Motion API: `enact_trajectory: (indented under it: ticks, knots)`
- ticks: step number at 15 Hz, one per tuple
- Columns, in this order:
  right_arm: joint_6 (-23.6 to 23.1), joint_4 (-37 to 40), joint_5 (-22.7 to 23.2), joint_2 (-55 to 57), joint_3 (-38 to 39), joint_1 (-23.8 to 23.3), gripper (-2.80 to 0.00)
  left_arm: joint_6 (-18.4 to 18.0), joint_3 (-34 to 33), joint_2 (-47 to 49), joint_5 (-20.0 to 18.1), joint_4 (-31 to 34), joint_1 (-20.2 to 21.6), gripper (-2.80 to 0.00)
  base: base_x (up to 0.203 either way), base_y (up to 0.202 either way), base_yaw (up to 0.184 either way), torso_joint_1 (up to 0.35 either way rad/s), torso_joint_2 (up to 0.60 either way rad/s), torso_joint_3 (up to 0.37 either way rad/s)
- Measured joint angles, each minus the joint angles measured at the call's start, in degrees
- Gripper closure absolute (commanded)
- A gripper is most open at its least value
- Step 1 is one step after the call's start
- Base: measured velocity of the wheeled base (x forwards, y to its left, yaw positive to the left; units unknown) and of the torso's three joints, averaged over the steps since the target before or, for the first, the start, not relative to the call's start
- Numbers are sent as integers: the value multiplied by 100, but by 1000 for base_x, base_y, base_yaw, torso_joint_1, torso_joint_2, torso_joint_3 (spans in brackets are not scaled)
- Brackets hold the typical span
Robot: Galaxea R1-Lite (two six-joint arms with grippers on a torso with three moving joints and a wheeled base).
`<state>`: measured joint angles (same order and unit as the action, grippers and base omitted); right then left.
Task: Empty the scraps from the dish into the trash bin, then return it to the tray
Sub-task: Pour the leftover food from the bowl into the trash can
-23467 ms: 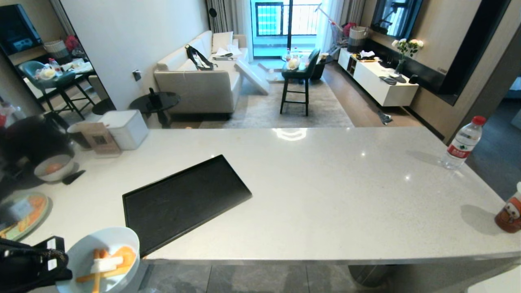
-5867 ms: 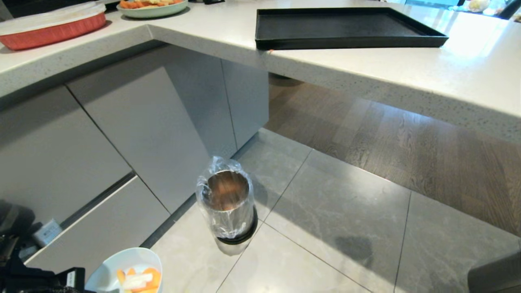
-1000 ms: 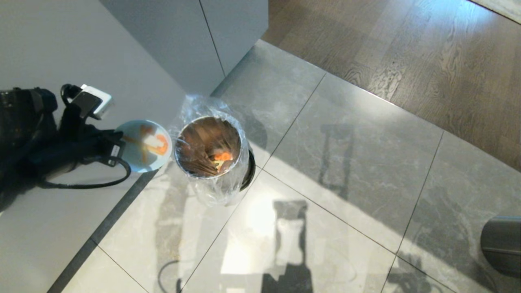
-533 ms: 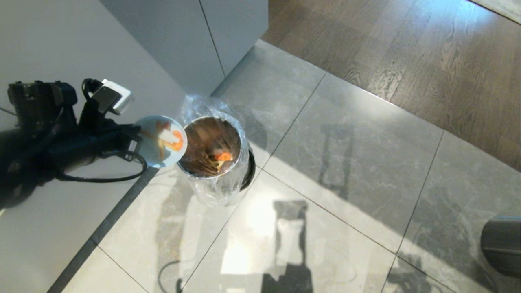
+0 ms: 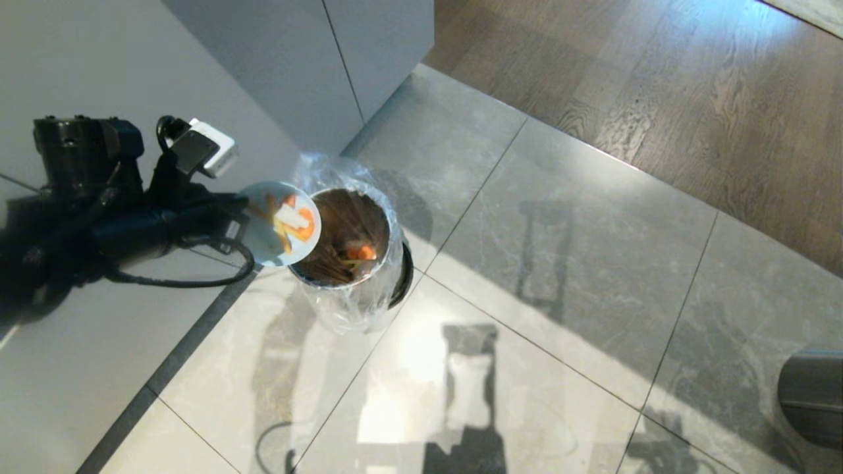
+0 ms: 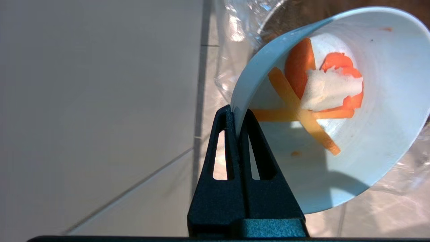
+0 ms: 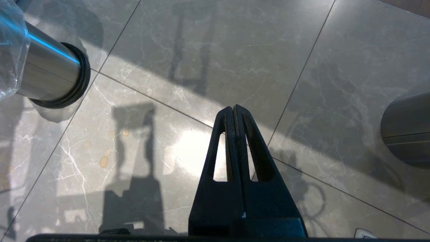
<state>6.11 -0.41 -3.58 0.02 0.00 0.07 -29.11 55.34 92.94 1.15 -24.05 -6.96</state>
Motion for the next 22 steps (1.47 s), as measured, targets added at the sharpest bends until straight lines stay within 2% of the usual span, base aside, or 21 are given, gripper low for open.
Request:
enact_trajectory:
  ticks: [5,7,11,14,17,19,22]
  knots:
    - [1,0,1,0,0,0,0,-674,103,-6,-29,-17,-23,0,0,0,0,0,0,0]
    - [1,0,1,0,0,0,0,-1094,103,-16,-50,-125,-46,0,0,0,0,0,0,0]
    - [1,0,1,0,0,0,0,-1964,31,110,-251,-789,-117,0,0,0,0,0,0,0]
    - [1,0,0,0,0,0,0,-2689,-73,231,-260,-869,-257,0,0,0,0,0,0,0]
    - [2,0,1,0,0,0,0,-3153,-237,370,-241,-924,-395,0,0,0,0,0,0,0]
    - [0,0,0,0,0,0,0,-3626,-233,475,-198,-935,-414,0,0,0,0,0,0,0]
    - [1,0,1,0,0,0,0,-3961,-90,645,-147,-1170,-412,0,0,0,0,0,0,0]
